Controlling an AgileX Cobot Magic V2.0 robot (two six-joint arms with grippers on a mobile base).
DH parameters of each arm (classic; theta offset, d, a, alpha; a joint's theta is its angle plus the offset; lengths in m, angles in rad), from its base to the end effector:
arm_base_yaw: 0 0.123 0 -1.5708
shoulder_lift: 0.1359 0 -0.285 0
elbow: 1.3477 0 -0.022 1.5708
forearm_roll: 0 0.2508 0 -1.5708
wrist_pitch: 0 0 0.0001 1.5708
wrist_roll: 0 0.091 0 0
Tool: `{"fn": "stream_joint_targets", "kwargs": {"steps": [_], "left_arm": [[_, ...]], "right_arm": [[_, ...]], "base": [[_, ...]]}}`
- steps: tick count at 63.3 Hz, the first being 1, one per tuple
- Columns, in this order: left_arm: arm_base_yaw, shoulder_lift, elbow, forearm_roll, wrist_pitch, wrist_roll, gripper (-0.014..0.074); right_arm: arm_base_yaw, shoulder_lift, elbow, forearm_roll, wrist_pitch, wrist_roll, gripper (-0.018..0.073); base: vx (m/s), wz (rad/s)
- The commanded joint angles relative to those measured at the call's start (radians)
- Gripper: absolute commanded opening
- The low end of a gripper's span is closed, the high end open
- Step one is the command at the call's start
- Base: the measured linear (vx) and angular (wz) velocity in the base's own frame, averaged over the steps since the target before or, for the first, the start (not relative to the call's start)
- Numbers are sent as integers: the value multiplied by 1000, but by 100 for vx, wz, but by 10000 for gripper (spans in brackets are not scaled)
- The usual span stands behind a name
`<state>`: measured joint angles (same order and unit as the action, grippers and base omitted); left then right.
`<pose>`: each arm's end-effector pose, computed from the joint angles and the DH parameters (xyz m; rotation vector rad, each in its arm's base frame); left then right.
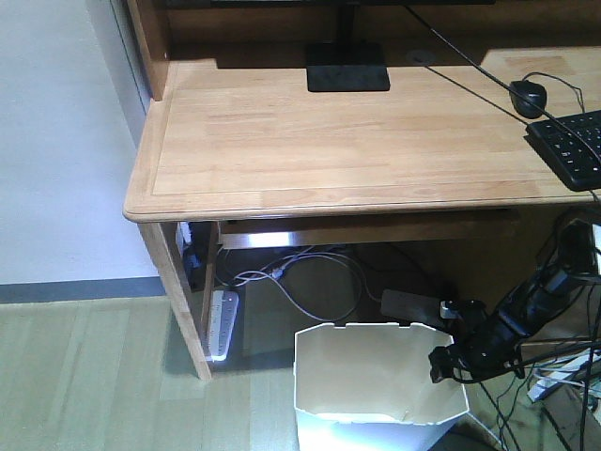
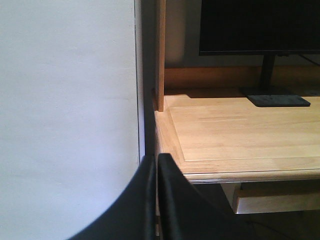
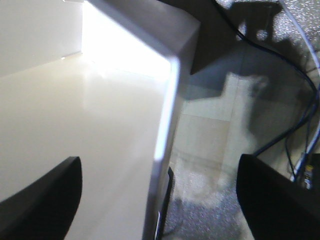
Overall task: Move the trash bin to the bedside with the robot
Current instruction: 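Close the right gripper on the bin's rim nearest the robot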
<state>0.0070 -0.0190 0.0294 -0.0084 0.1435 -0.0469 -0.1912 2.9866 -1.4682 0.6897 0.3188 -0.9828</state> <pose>0.0561 0.0003 0.1913 -0.0500 1.6369 -0.0379 0.3292 -0.0452 -0.2055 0.1779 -3.0623 -0.3415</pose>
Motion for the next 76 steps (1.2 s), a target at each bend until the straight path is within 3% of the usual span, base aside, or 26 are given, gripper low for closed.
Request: {"fn": "stream_joint_targets", "kwargs": {"steps": [1,10,15,23,32,50,76], "left_arm": [[-3,-10,29,-8,-73,-9,-6],[-3,-10,29,-8,-73,-9,-6],[-3,-10,29,-8,-73,-9,-6],[-3,-10,29,-8,-73,-9,-6],[-3,-10,29,-8,-73,-9,-6],[-3,-10,29,-8,-73,-9,-6],[-3,-10,29,-8,-73,-9,-6]], "right_arm": [[-5,-23,-47,42,38,-39,590],[-5,14,-97,49,66,-39,554],[-5,20,-110,53,74,-36,492],[-5,20,-110,72,72,-37,288],[-5,20,-110,72,93,-37,-15],[-5,9,-109,105,153,-78,-11],[-5,-89,5,395,189,-357,-7]], "base": [[0,0],[0,0],[0,0],[0,0],[0,0],[0,0],[0,0]]}}
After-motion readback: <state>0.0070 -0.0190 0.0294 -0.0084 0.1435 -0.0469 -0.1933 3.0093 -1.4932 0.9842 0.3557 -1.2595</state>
